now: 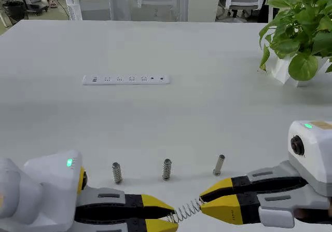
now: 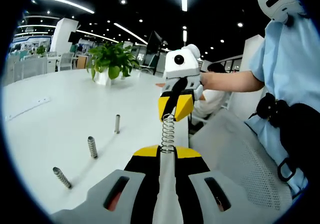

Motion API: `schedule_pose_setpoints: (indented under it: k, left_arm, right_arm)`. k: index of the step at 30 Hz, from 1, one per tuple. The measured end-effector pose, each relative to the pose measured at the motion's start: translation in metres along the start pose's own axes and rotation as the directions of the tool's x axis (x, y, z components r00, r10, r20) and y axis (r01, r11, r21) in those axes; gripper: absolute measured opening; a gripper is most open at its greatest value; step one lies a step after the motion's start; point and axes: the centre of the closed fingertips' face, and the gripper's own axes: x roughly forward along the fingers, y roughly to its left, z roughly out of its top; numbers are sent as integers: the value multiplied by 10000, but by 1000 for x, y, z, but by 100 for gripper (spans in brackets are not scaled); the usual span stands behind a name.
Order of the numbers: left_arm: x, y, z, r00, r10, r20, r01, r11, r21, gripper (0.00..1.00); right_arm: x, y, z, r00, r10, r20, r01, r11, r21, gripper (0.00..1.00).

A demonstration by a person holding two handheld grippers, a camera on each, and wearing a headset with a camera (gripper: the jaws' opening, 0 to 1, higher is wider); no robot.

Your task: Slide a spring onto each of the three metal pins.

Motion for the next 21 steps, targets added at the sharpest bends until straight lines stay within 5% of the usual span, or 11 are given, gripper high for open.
schedule_pose_setpoints:
  k: [12,21]
  left_arm:
    - [5,1,-15,9971,131,-751,-138,9999,-88,7]
    - [12,-1,-27,9906,133,-1360,-136,9999,-9,6]
  right_arm:
    - [6,-3,-5,9945,-259,-1016,129,9918,-1273,7]
    - [12,0,-12,9792,-481,-1972,41,9760,-2176,7]
